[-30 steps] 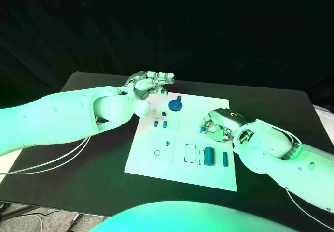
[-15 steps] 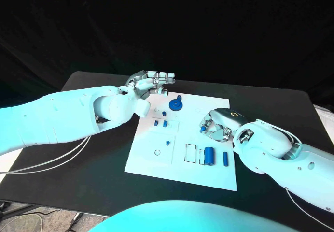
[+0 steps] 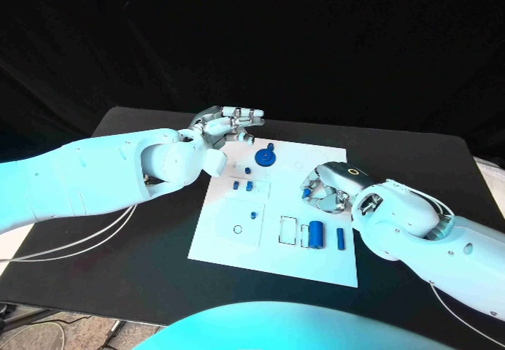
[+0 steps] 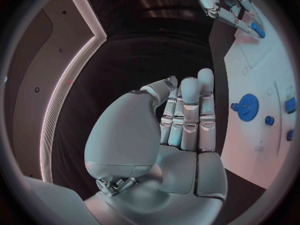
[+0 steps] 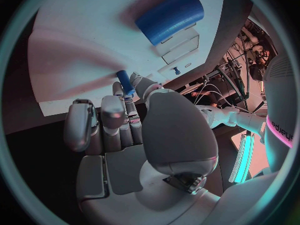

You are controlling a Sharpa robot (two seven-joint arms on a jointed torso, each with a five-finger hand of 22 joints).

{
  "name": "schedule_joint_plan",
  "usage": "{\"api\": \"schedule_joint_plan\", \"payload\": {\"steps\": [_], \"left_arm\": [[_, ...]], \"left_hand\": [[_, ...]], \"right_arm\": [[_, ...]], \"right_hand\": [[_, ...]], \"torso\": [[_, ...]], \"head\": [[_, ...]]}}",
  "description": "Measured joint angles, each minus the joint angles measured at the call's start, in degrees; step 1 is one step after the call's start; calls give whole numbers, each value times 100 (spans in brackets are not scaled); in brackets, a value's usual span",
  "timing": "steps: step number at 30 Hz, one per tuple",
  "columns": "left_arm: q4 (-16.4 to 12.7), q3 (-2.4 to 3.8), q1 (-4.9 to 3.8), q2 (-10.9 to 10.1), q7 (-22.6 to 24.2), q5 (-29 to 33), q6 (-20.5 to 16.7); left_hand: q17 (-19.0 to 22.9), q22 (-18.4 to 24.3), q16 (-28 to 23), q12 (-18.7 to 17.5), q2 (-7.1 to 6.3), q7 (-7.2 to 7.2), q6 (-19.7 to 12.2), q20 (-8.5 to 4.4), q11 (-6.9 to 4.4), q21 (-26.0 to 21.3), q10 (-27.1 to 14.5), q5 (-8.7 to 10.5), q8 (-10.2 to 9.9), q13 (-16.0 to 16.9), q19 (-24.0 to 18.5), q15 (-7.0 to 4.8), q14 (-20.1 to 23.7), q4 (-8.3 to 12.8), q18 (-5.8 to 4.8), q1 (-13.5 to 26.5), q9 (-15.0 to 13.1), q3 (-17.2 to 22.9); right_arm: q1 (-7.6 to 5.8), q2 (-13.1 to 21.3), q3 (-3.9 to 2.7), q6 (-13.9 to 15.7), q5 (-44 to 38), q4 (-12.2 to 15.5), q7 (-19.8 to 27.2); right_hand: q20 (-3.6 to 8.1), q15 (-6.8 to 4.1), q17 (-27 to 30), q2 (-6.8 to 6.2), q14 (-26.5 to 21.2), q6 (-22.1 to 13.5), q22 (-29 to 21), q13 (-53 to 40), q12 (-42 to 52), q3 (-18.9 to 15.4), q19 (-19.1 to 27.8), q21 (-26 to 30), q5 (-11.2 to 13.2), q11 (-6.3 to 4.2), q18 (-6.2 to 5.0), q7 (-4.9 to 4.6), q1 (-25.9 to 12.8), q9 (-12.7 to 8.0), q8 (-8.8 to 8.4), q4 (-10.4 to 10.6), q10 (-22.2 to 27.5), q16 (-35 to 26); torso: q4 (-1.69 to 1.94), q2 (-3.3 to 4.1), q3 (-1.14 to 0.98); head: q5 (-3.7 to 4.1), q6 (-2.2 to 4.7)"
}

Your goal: Assemble the parts on the task board

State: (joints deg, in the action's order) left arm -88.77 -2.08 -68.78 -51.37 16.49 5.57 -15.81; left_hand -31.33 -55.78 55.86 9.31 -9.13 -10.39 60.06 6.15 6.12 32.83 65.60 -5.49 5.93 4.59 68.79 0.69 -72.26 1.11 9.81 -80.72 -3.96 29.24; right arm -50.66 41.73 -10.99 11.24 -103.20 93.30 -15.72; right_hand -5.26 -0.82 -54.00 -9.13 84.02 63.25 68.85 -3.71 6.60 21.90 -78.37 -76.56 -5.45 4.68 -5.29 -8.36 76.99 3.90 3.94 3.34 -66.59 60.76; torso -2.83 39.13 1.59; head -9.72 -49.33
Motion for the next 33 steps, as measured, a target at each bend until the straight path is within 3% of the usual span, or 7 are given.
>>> {"api": "schedule_joint_plan", "payload": {"steps": [12,14,17,20,25,33], "left_arm": [[1,0,0,0,-10,0,6],[1,0,0,0,-11,0,6],[1,0,0,0,-13,0,7],[1,0,0,0,-14,0,7],[0,0,0,-1,-15,0,7],[5,0,0,-7,-18,0,8]], "left_hand": [[9,0,0,0,0,0,0,0,0,0,0,0,0,-1,0,3,-3,-15,0,0,0,-15],[9,0,0,0,0,0,0,0,0,0,0,0,0,-1,0,3,-3,-15,0,0,0,-15],[9,0,0,0,0,0,0,0,0,0,0,0,0,-1,0,4,-4,-15,0,0,0,-15],[9,0,0,0,0,0,0,0,0,0,0,0,0,-1,0,4,-4,-15,0,0,0,-15],[8,-1,0,0,0,0,0,0,0,0,0,0,0,-1,0,5,-5,-15,0,0,0,-15],[8,-1,0,0,0,0,0,0,0,0,0,0,0,-2,0,6,-6,-15,0,0,0,-15]], "right_arm": [[-3,-5,2,-5,3,-6,-27],[-3,-5,4,-1,3,-6,-30],[-3,-7,4,33,3,-6,-33],[-4,-9,4,100,4,-2,-35],[0,-10,11,213,4,5,-41],[3,45,12,382,27,105,-57]], "right_hand": [[0,21,-1,0,-21,3,2,-4,0,-48,0,0,-25,-1,0,3,0,2,0,14,-1,-1],[-2,21,-28,81,-21,75,42,-18,0,-26,-2,-14,-28,-33,0,70,29,20,15,35,-108,37],[18,-2,-152,282,2,264,187,-26,45,155,-79,-130,177,-104,0,137,163,52,95,6,-269,163],[64,-36,-246,354,-12,376,295,-27,68,262,-126,-199,230,-124,0,167,236,76,140,-43,-393,256],[84,-63,-315,378,1,433,365,-60,83,354,-146,-221,260,-89,0,185,260,112,198,-107,-428,316],[105,-63,-309,378,1,436,365,-61,80,365,-166,-221,283,-125,0,187,260,136,204,-115,-474,316]], "torso": [[0,0,-1],[2,0,-1],[3,1,-1],[2,2,-2],[0,2,-2],[-1,0,-3]], "head": [[-2,-13],[-2,-15],[-3,-17],[-3,-18],[-6,-24],[-7,-26]]}}
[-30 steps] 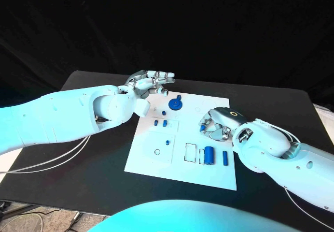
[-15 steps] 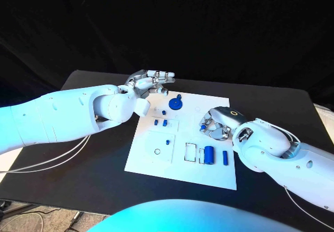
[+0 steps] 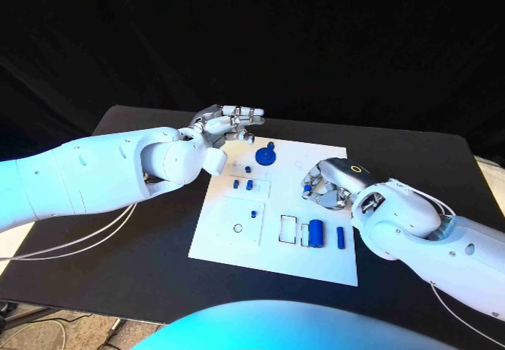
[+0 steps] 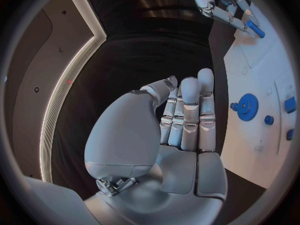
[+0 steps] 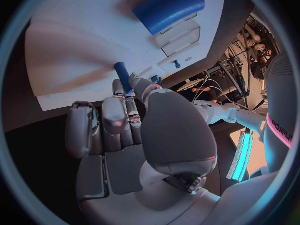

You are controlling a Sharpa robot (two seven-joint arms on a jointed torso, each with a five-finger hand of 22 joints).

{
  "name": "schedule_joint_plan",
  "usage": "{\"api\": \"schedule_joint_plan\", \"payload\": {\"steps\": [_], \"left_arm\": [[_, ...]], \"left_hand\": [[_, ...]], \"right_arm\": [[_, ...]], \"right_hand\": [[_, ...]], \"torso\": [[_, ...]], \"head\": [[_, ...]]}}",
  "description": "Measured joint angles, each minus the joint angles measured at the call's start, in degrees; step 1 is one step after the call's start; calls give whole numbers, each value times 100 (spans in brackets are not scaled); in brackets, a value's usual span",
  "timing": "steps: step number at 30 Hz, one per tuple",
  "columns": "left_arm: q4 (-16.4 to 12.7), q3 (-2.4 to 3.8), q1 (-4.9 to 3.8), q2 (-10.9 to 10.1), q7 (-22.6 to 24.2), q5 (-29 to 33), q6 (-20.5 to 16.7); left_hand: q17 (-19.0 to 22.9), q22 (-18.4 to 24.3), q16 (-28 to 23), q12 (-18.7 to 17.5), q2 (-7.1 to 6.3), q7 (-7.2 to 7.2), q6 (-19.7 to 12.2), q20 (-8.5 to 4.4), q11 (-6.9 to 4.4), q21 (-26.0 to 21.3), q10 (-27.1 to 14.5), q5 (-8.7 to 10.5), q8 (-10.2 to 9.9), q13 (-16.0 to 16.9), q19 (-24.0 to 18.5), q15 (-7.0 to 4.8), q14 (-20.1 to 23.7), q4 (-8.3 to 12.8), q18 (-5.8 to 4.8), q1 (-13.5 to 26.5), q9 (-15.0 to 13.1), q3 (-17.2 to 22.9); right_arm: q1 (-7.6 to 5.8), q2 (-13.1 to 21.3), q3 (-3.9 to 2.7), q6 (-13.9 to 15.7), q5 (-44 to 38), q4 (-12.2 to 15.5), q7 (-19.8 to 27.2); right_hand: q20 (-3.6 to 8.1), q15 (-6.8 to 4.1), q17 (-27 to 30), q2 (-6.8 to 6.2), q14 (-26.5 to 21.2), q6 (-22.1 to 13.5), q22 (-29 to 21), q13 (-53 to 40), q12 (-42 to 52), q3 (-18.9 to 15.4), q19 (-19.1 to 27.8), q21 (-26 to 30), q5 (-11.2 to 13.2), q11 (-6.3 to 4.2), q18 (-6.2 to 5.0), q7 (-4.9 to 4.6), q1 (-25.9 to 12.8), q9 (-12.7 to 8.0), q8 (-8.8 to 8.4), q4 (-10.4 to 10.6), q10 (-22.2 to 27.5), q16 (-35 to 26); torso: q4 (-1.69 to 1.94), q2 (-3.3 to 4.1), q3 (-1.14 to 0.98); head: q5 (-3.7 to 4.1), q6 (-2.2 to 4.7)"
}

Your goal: Assemble the parts on the task board

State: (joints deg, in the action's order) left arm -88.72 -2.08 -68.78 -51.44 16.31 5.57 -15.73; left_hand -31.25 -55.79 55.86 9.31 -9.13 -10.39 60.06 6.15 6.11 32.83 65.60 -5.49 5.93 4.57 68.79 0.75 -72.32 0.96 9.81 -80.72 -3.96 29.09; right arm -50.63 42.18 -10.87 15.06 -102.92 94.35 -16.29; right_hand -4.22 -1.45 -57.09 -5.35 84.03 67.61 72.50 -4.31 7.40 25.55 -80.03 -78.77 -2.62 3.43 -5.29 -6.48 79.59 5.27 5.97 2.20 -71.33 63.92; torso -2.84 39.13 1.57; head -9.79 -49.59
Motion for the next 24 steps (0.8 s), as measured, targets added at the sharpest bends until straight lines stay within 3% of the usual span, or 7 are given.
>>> {"api": "schedule_joint_plan", "payload": {"steps": [4,9,15,20,24], "left_arm": [[1,0,0,-9,-1,0,0],[1,0,0,-19,-2,0,0],[6,0,0,-13,-2,0,0],[20,0,0,2,-2,0,1],[23,0,0,13,-2,0,1]], "left_hand": [[0,0,0,0,0,0,0,0,0,0,0,0,0,0,0,0,-1,0,0,0,0,0],[0,3,0,0,0,0,0,0,0,0,0,0,0,0,0,18,14,9,0,0,0,-9],[0,6,0,0,0,0,0,0,-1,0,-1,0,0,-1,0,8,33,16,-1,0,0,-16],[0,6,0,0,0,0,0,0,-9,0,-9,0,0,4,0,7,33,16,0,0,0,-16],[-1,6,0,0,0,0,0,0,-9,0,-9,0,0,4,0,7,33,16,0,0,0,-16]], "right_arm": [[-5,112,-43,74,93,169,-3],[-10,247,-83,144,330,568,-3],[14,78,-92,206,605,937,42],[66,-236,-53,236,721,1013,128],[109,-505,13,244,751,929,212]], "right_hand": [[0,0,6,0,0,3,0,9,-38,15,0,0,1,0,0,4,0,24,0,-15,0,0],[0,0,13,-1,0,3,-1,12,-68,38,0,0,6,0,0,4,1,10,0,-38,0,0],[0,0,20,-1,0,0,-7,28,-110,66,0,0,-16,0,0,2,1,-4,-4,-66,0,0],[0,1,27,-1,0,-27,-14,38,-126,87,0,0,-16,0,0,-25,2,2,-27,-87,0,0],[0,1,33,11,0,-29,-23,38,-135,95,1,0,-16,0,0,-26,14,2,-32,-96,0,0]], "torso": [[-1,-3,-1],[-5,-4,-1],[-9,-3,-1],[8,-4,7],[19,-4,12]], "head": [[-8,7],[-43,20],[-97,33],[-152,30],[-215,18]]}}
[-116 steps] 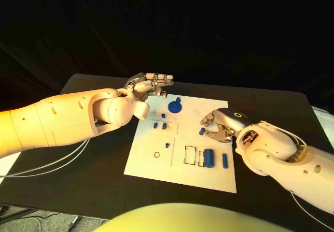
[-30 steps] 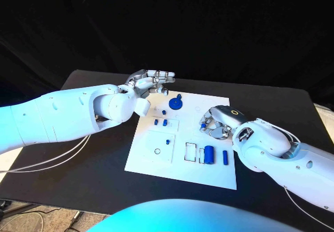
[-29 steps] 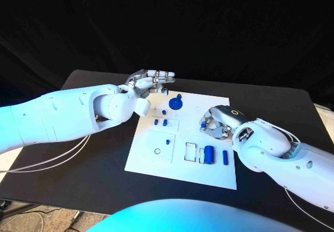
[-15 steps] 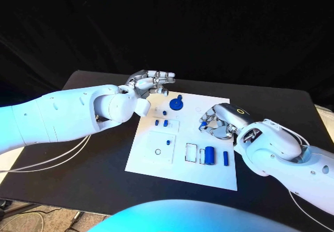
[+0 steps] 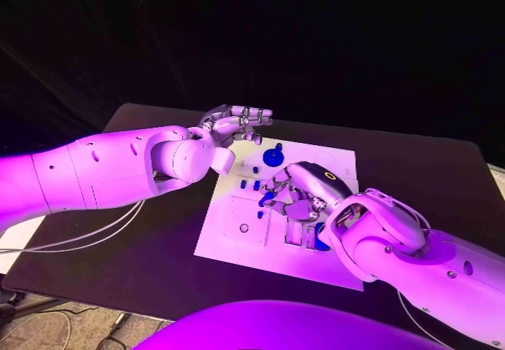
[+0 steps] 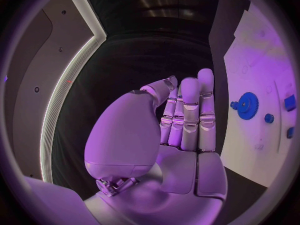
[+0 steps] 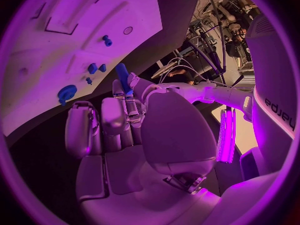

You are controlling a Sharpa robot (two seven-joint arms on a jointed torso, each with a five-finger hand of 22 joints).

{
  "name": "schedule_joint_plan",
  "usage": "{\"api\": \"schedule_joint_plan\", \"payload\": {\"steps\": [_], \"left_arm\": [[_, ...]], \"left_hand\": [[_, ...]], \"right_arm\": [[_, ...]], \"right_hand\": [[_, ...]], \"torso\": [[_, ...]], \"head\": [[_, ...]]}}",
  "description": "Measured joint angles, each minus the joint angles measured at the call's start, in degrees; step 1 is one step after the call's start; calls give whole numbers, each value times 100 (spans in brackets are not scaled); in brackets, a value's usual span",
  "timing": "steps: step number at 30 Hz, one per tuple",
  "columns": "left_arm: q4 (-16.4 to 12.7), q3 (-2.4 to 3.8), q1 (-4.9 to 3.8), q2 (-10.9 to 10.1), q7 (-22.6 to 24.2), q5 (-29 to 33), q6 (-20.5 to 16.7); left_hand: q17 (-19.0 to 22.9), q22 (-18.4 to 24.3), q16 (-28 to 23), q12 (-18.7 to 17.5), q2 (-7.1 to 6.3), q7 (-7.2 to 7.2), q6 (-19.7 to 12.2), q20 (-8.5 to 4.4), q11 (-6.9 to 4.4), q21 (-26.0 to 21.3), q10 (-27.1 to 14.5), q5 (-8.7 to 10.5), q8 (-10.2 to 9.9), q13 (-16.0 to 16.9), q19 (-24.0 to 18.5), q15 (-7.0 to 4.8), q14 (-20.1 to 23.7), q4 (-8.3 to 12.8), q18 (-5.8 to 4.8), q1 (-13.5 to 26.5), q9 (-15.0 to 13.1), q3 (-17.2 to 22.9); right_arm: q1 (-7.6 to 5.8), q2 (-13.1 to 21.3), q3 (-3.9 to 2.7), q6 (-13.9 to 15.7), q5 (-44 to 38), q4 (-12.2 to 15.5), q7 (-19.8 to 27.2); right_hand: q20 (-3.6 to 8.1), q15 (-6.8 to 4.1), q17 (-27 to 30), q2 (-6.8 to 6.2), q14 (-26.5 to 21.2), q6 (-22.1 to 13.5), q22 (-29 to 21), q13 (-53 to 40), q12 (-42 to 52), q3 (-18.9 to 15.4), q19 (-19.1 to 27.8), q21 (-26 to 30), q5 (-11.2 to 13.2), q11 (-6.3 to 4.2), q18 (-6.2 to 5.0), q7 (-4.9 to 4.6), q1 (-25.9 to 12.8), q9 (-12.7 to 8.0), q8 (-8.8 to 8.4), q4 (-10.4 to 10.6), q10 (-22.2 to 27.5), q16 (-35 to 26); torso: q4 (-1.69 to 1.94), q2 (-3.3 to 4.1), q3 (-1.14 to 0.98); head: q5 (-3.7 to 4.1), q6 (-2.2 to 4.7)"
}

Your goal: Assemble the parts on the task board

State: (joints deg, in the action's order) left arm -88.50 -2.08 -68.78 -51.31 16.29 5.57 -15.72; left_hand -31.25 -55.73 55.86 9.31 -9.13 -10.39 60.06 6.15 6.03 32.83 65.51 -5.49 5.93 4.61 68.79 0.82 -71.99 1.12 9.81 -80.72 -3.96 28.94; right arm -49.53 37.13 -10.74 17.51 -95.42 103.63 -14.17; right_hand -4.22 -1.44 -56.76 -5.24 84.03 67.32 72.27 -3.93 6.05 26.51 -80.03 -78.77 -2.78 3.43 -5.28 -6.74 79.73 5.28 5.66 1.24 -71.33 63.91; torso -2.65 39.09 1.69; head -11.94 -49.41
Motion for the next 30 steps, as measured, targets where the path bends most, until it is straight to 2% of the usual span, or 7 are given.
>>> {"api": "schedule_joint_plan", "payload": {"steps": [8,12,20,30], "left_arm": [[4,0,0,26,4,0,-1],[4,0,0,49,5,0,-1],[9,0,0,88,5,0,-1],[20,0,0,108,5,0,0]], "left_hand": [[0,0,0,0,0,0,0,0,0,0,0,0,0,0,0,0,-1,0,0,0,0,0],[0,0,0,0,0,0,0,0,0,0,0,0,0,-1,0,1,-1,0,0,0,0,0],[0,-1,0,0,0,0,0,0,0,0,0,0,0,-1,0,1,-1,0,-1,0,0,0],[-1,-1,0,0,0,0,0,0,0,0,0,0,0,-2,0,3,-3,0,-1,0,0,0]], "right_arm": [[66,-483,226,-34,2,-436,167],[113,-630,314,-96,-1,-624,224],[160,-773,404,-205,-21,-804,261],[172,-827,436,-304,-91,-869,255]], "right_hand": [[0,0,18,1,0,-26,-23,0,-35,46,0,0,1,1,0,-25,2,0,-44,-47,1,0],[-22,0,26,1,0,-30,-28,0,-52,47,22,0,-21,1,0,-28,2,0,-49,-48,1,0],[-22,0,34,1,0,-51,-45,6,-78,70,22,0,-23,2,0,-49,3,0,-50,-72,2,0],[-22,0,34,1,0,-63,-45,4,-101,69,22,0,-22,13,0,-44,3,-2,-61,-72,13,0]], "torso": [[-2,3,6],[-4,9,4],[-10,10,-2],[-20,8,-12]], "head": [[-93,-31],[-127,-51],[-157,-59],[-171,-59]]}}
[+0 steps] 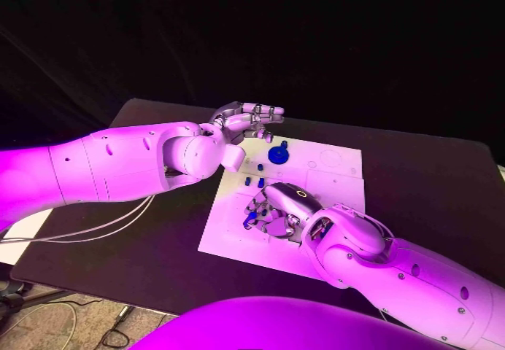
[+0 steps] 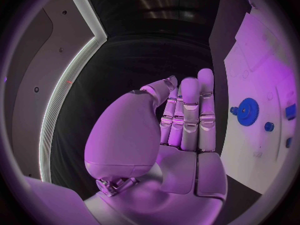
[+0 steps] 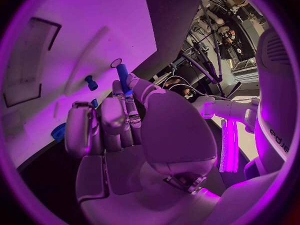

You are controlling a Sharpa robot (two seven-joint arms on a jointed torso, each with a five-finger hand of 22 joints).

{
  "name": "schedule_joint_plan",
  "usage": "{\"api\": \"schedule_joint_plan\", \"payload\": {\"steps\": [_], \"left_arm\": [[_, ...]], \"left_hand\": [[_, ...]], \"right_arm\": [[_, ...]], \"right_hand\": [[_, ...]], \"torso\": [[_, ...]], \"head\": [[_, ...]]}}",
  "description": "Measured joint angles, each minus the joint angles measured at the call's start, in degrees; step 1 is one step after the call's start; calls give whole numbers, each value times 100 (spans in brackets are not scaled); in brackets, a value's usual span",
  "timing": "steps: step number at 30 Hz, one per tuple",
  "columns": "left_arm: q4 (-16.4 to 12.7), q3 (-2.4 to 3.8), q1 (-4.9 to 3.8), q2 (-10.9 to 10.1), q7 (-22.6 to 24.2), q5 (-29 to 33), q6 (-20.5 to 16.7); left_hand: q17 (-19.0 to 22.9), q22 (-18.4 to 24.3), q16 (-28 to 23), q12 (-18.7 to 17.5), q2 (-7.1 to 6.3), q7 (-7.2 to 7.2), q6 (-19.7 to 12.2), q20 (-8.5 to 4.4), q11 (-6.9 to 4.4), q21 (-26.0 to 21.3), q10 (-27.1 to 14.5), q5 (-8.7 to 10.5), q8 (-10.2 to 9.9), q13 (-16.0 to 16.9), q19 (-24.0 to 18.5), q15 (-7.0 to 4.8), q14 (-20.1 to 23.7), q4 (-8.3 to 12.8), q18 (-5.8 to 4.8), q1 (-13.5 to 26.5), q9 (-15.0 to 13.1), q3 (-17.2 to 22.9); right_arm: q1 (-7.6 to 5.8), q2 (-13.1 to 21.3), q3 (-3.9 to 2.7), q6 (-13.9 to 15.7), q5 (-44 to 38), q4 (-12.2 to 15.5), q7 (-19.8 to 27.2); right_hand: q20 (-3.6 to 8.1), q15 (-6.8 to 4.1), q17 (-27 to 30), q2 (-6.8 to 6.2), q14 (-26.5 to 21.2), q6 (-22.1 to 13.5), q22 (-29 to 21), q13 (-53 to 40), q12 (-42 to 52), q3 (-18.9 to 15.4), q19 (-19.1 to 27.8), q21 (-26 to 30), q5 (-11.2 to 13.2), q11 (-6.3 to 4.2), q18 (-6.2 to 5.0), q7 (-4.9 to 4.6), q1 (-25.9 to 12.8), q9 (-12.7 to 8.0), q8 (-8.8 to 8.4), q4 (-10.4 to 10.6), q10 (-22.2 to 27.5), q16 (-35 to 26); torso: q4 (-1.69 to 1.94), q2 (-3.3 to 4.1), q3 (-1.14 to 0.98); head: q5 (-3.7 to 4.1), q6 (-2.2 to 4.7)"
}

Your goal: Assemble the parts on the task board

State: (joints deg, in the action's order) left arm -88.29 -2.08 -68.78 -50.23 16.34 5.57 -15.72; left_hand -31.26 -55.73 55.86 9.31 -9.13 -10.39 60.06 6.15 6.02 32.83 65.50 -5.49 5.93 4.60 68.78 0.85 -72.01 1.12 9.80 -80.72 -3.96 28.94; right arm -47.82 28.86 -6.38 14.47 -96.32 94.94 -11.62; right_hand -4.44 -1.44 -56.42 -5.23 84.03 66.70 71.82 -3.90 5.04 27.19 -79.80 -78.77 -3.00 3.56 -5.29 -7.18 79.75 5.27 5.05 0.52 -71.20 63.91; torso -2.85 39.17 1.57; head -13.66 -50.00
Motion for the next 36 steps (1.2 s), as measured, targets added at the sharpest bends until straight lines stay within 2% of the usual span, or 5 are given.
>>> {"api": "schedule_joint_plan", "payload": {"steps": [19,22,25,36], "left_arm": [[7,0,0,-2,0,0,1],[7,0,0,0,0,0,1],[7,0,0,1,0,0,1],[10,0,0,5,-1,0,2]], "left_hand": [[8,0,0,34,24,0,0,0,0,-22,0,0,29,4,0,10,-10,0,1,-24,0,0],[8,0,0,34,24,0,0,0,0,-22,0,0,28,4,0,10,-10,0,1,-24,0,0],[8,0,0,34,24,0,0,0,0,-22,0,0,28,4,0,10,-10,0,0,-24,0,0],[8,0,0,34,24,0,0,0,0,-22,0,0,28,3,0,15,-15,0,0,-24,0,0]], "right_arm": [[-2,11,2,-92,-309,2,-141],[-12,-21,23,-131,-365,-4,-160],[-6,-47,76,-187,-402,-31,-179],[-25,-67,105,-283,-518,-10,-211]], "right_hand": [[0,0,-1,47,0,-19,0,-1,-5,-9,0,0,20,23,0,-16,59,0,-33,-5,23,0],[0,0,0,47,0,-20,0,1,-4,-9,0,0,-1,31,0,-16,59,0,-33,-5,31,0],[0,0,-1,47,0,-21,0,2,-4,-9,0,0,-1,32,0,-16,59,-1,-33,-5,32,0],[0,0,-1,70,0,-39,0,0,-9,-11,0,0,0,38,0,-16,83,-3,-25,-5,38,0]], "torso": [[-2,-2,3],[-2,-2,3],[-2,-2,3],[2,-4,4]], "head": [[-8,0],[-9,-1],[-7,-1],[-23,-1]]}}
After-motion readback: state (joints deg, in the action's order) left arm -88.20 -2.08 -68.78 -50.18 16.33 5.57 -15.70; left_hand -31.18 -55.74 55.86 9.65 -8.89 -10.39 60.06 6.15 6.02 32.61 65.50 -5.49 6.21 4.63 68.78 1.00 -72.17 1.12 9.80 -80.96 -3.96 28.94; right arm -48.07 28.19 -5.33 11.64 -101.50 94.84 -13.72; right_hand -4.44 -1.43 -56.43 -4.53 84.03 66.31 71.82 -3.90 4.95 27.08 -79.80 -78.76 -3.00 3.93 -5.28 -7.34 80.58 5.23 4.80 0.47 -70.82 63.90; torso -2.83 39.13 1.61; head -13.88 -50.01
